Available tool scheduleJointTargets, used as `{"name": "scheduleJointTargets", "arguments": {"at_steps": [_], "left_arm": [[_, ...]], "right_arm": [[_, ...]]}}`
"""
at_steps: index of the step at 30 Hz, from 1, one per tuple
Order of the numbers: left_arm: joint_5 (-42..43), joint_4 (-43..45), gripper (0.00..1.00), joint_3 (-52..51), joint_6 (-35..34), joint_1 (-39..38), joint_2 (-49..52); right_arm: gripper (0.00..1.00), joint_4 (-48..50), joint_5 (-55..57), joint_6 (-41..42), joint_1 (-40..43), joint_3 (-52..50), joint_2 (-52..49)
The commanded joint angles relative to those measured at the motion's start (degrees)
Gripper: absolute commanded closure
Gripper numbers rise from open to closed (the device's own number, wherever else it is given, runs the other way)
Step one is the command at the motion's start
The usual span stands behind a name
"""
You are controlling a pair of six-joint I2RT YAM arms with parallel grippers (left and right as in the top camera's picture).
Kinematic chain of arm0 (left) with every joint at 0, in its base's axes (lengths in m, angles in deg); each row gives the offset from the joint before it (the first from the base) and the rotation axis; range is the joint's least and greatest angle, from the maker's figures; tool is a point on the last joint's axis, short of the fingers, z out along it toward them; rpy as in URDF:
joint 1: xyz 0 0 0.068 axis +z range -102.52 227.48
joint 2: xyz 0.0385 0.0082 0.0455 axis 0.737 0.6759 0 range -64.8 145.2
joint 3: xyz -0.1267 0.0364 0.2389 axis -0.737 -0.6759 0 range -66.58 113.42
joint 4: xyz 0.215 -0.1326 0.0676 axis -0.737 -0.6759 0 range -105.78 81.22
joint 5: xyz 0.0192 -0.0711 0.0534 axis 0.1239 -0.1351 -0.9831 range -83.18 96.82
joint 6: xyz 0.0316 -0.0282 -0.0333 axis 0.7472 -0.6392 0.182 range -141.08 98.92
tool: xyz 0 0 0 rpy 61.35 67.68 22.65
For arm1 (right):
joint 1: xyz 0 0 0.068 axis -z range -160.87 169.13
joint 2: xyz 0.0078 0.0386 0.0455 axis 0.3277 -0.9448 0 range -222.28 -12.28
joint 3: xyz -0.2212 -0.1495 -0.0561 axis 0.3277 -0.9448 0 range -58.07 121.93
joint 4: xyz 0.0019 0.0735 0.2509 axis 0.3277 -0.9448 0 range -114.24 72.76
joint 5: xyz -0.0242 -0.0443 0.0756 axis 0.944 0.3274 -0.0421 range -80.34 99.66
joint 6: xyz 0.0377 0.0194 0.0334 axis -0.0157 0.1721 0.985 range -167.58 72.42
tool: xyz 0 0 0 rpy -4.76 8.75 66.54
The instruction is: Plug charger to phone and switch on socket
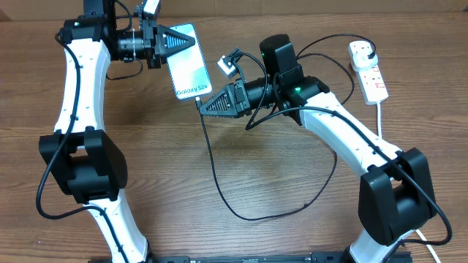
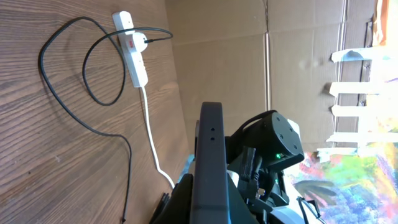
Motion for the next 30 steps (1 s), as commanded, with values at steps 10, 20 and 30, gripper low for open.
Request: {"name": "scheduleJointTargets", "arguments": {"at_steps": [10,20,30], "left_arm": [[2.58,0.13,0.96,0.98,-0.96,-0.31,-0.04],[2.82,1.6,0.96,0.98,-1.31,-0.98,-0.04],[2.84,3.48,0.96,0.98,-4.66,-0.96,-0.04]], "right_arm": [[0.96,2.14,-0.39,1.95,0.2,-0.07,-0.5],[0.96,2.1,-0.33,1.97,-0.13,-0.07,-0.5],[0.96,2.05,-0.33,1.99,-0.13,-0.07,-0.5]]}}
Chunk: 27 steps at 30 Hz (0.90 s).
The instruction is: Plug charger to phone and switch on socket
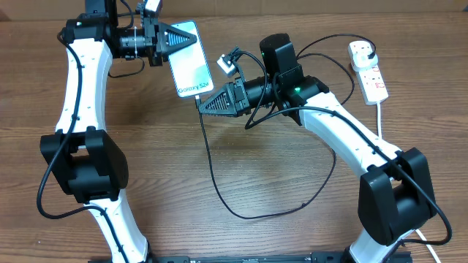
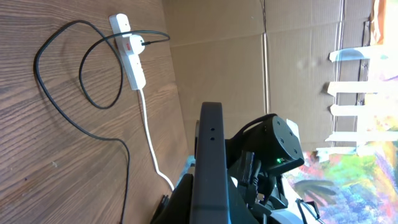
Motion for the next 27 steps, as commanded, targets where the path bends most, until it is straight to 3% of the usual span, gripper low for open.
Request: {"name": "scheduleJointTargets", "arguments": {"at_steps": [1,27], "left_arm": [[2.64,0.17,0.95,0.98,-1.84,-0.46,-0.04],[2.36,0.87,0.96,0.98,-1.57,-0.76,-0.04]], "right_arm": [[0.96,0.39,-0.46,0.22,-0.02,-0.07,-0.44],[0.96,1.95,-0.98,1.09,0.15,-0.07,-0.44]]}}
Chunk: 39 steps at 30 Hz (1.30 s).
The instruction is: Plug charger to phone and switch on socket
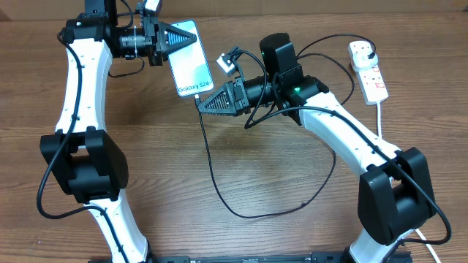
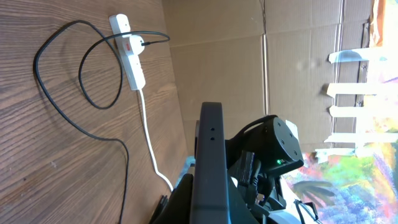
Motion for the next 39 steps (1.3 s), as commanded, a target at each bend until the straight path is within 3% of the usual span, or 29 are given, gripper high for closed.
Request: {"name": "scheduleJointTargets", "arguments": {"at_steps": [1,31,39], "left_arm": [[2.38,0.22,0.96,0.98,-0.52,-0.74,-0.04],[2.4,3.21,0.96,0.98,-2.43,0.2,-0.04],[-1.79,11.1,0.96,0.98,-11.74,8.11,-0.04]], "right_arm": [[0.96,0.59,-1.01,0.17,0.2,-0.04,-0.28],[0.96,-1.46,1.64,-1.11,1.95,-0.04,-0.28],[0.62,-14.32,24.76,-7.23,1.31,-0.04,-0.28]]}}
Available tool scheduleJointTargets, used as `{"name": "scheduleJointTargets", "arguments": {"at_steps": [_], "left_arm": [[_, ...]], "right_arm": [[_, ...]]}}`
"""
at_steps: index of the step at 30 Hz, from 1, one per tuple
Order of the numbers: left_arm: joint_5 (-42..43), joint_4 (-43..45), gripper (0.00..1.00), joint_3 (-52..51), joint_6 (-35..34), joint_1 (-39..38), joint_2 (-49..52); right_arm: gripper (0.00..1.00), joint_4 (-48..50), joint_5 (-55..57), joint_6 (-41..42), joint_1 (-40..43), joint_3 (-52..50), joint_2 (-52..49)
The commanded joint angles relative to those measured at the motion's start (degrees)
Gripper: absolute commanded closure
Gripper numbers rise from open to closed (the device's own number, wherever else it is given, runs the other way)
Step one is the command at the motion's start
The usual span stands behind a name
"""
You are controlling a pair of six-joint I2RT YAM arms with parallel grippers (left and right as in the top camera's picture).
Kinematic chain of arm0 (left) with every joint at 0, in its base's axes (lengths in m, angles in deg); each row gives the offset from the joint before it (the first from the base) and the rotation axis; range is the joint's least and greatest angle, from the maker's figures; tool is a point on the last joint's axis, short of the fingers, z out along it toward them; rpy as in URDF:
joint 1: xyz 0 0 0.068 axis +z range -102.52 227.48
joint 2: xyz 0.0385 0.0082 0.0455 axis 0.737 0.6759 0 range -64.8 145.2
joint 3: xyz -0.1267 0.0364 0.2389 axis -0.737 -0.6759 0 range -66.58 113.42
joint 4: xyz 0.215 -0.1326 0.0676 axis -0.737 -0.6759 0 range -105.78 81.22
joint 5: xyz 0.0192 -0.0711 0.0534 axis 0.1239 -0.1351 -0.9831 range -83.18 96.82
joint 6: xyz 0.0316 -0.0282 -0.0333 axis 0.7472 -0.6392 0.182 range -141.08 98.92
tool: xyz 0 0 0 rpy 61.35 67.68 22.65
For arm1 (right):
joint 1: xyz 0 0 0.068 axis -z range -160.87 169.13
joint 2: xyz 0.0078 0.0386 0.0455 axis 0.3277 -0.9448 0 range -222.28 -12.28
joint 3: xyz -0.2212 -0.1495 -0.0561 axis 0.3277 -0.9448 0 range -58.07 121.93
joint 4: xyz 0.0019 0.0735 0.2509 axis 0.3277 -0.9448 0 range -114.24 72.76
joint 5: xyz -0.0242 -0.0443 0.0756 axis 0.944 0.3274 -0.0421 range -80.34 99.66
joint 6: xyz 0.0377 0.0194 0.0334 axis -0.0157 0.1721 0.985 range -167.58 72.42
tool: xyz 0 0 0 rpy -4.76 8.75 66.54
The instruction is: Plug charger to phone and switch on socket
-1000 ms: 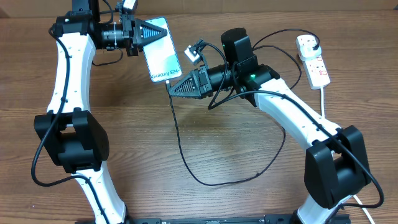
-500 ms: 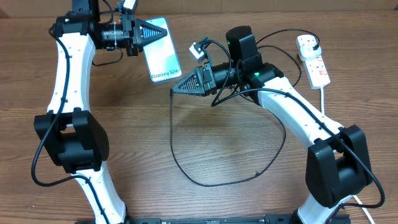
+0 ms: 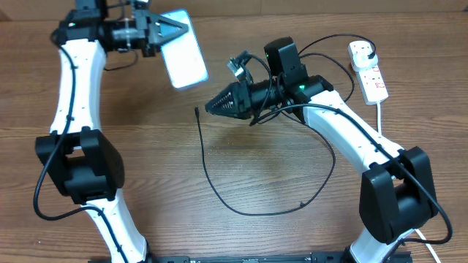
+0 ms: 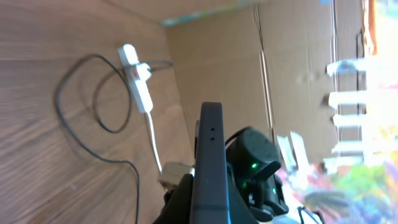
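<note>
The phone (image 3: 184, 61), screen up and blurred, hangs above the table's far left, and my left gripper (image 3: 183, 28) is shut on its top end. In the left wrist view the phone (image 4: 209, 149) shows edge-on between my fingers. The black charger cable (image 3: 212, 179) loops across the table to the white socket strip (image 3: 369, 73) at the far right. Its free plug end (image 3: 196, 111) lies on the wood, a little left of my right gripper (image 3: 210, 107) and apart from it. That gripper's jaws show only from above, so their gap is hidden.
The white socket strip (image 4: 138, 84) and loops of the cable (image 4: 74, 124) also show in the left wrist view, with cardboard walls behind. My right arm (image 3: 329, 124) reaches over the cable's far loops. A white lead (image 3: 380, 117) runs from the strip toward the right edge.
The phone has gone up and back to the left, away from my right gripper. The cable's plug end, then at the phone's bottom edge by the right gripper's tips, now lies on the table.
At all three earlier moments my left gripper held the phone tilted toward the right gripper, which kept the cable's plug against the phone's bottom edge. The phone shifted only slightly between them. Now the phone is lifted away and the plug lies alone on the wood.
</note>
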Motion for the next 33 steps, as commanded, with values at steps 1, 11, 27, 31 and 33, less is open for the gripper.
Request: {"name": "scheduleJointTargets", "arguments": {"at_steps": [1,11,27,31,33], "left_arm": [[-3.1,-0.39,0.96,0.98,-4.74,5.4,-0.04],[-11.19,-2.97,0.96,0.98,-4.02,8.98,-0.04],[-23.3,-13.18,0.96,0.98,1.77,11.23,-0.04],[-23.32,-14.86,0.96,0.98,1.77,11.23,-0.04],[-23.3,-15.72,0.96,0.98,1.77,11.23,-0.04]], "right_arm": [[0.58,-1.49,18.78,-2.97,-1.2,0.15,-0.2],[0.55,-20.48,41.9,-11.19,-7.82,20.46,-11.67],[0.67,-13.92,58.77,-15.61,-13.99,26.84,-25.16],[0.67,-12.04,59.93,-15.54,-15.63,26.77,-26.93],[0.68,-11.26,60.87,-15.34,-16.31,26.77,-27.67]]}}
